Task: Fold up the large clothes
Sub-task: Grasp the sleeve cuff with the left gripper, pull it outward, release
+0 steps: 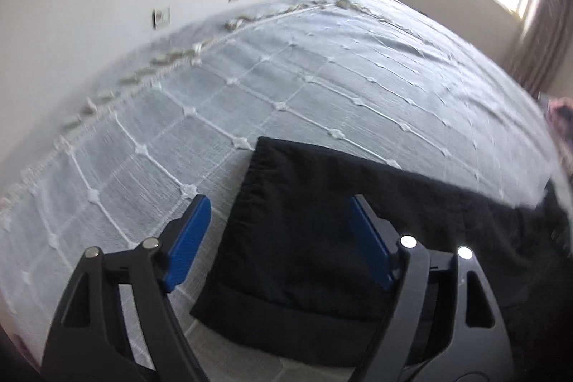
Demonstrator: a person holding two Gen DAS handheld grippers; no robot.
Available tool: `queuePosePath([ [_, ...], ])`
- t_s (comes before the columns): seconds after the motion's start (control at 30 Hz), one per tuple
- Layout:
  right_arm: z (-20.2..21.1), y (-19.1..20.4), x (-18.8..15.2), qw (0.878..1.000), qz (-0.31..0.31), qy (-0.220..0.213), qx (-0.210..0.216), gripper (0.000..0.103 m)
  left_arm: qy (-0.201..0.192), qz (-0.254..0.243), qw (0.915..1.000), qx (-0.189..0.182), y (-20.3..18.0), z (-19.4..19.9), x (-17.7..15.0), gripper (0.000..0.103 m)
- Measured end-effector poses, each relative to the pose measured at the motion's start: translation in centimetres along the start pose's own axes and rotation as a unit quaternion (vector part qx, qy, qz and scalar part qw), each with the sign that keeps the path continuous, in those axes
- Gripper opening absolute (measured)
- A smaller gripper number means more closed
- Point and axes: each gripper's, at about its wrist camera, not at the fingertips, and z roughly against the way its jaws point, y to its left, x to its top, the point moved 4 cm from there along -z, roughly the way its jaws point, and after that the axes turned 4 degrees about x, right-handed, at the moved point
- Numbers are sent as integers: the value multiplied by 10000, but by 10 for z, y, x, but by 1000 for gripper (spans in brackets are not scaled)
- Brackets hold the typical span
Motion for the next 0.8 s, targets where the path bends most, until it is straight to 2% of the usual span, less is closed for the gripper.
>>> queuePosePath([
  [0.13, -9, -5, -5, 9999, 19, 130, -86, 81, 284, -69, 9990, -344, 9, -28, -9, 72],
  [0.23, -22, -3, -5, 9995, 72, 263, -175, 81, 383, -59, 9986, -361, 6, -48, -5, 62],
  [0.27, -25, -1, -4, 9993, 139, 275, -216, 81, 413, 48, 9982, -424, 7, -52, -4, 48],
  [0.3, -26, 1, -4, 9992, 189, 277, -230, 81, 426, 193, 9977, -501, 8, -53, -3, 28],
  [0.33, -28, 4, -3, 9991, 229, 271, -229, 81, 440, 267, 9971, -565, 8, -54, -3, 16],
  [0.37, -30, 5, -3, 9991, 246, 269, -233, 82, 456, 253, 9961, -705, 4, -53, -3, 13],
  [0.43, -34, 5, -3, 9989, 251, 280, -277, 83, 109, 25, 9986, -515, 0, -38, -4, 12],
  [0.5, -36, 6, -3, 9988, 256, 274, -299, 83, -214, 594, 9965, -545, 17, -22, -8, 12],
  [0.53, -36, 6, -3, 9988, 265, 271, -303, 83, -221, 749, 9960, -433, 26, -23, -12, 13],
  [0.6, -36, 5, -3, 9988, 267, 277, -290, 83, 11, 765, 9970, -107, 32, -41, -30, 14],
  [0.63, -35, 4, -3, 9989, 265, 273, -288, 83, -156, 593, 9981, 23, 28, -39, -31, 14],
  [0.67, -35, 4, -3, 9989, 260, 266, -288, 83, -219, 330, 9987, 324, 19, -35, -30, 16],
  [0.7, -34, 3, -4, 9989, 258, 273, -285, 83, -235, 192, 9973, 670, 13, -31, -28, 24],
  [0.77, -32, 1, -4, 9990, 242, 256, -272, 83, -226, 357, 9934, 1064, 11, -22, -25, 31],
  [0.8, -31, 1, -3, 9991, 220, 247, -264, 83, -307, 513, 9923, 1082, 7, -11, -23, 37],
])
